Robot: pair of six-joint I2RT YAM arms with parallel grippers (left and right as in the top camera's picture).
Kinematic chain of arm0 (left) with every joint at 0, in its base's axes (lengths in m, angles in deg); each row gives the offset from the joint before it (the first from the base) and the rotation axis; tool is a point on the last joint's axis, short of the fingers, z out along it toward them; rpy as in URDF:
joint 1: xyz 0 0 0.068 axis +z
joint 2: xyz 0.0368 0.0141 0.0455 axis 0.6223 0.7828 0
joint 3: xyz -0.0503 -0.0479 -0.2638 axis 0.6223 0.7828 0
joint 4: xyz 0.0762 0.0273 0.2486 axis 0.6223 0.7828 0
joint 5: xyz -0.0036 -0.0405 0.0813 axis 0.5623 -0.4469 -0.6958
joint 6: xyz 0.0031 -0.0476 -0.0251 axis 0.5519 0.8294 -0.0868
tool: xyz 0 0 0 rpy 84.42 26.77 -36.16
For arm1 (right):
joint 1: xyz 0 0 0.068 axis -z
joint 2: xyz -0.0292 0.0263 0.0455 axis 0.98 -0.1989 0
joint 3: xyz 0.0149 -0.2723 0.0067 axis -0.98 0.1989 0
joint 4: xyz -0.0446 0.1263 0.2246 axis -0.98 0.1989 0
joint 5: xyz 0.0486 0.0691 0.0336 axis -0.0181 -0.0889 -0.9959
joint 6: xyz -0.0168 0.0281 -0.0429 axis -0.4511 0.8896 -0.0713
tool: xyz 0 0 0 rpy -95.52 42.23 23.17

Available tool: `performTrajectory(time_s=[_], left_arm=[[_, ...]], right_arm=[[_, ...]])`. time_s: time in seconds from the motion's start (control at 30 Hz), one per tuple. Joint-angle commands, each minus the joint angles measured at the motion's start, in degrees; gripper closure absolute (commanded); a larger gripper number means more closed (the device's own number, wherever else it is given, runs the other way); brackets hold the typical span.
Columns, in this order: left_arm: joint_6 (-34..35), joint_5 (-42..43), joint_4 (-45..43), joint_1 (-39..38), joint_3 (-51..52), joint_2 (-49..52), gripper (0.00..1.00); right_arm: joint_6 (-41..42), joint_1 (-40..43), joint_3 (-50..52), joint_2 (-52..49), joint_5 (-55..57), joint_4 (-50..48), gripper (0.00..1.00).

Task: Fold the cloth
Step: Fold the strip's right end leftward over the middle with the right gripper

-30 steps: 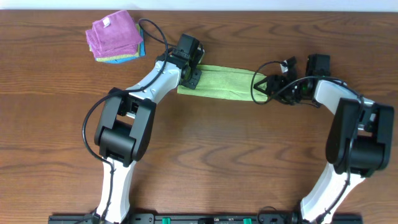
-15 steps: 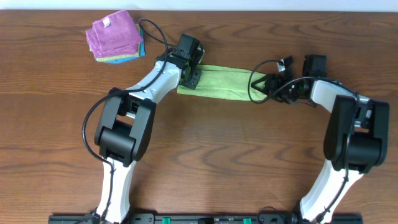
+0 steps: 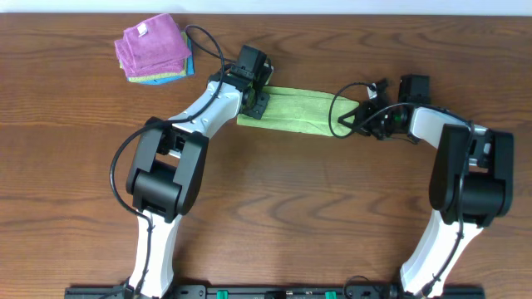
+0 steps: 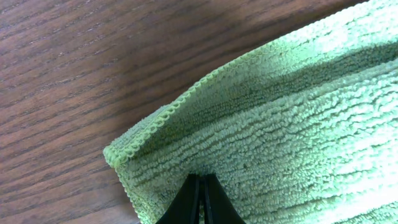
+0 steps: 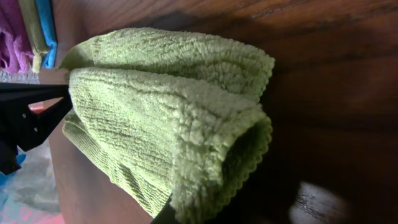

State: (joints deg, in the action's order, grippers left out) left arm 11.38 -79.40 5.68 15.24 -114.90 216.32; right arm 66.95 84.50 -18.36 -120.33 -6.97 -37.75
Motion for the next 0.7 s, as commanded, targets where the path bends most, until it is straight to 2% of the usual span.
performTrajectory(time_s=[0.0, 0.43, 0.67], left_arm=[[0.0, 0.9, 0.9, 0.1, -0.8, 1.0, 0.94], [0.0, 0.8, 0.9, 0.1, -0.8, 0.9, 0.94], [0.0, 0.8, 0.9, 0.1, -0.8, 1.0, 0.94]], right_arm=[[0.9, -0.7, 0.1, -2.7, 7.3, 1.1, 0.98], [1.0, -6.1, -10.2, -1.4, 7.3, 9.4, 0.98], [-1.3, -7.9, -19.3, -1.3, 13.4, 17.5, 0.98]])
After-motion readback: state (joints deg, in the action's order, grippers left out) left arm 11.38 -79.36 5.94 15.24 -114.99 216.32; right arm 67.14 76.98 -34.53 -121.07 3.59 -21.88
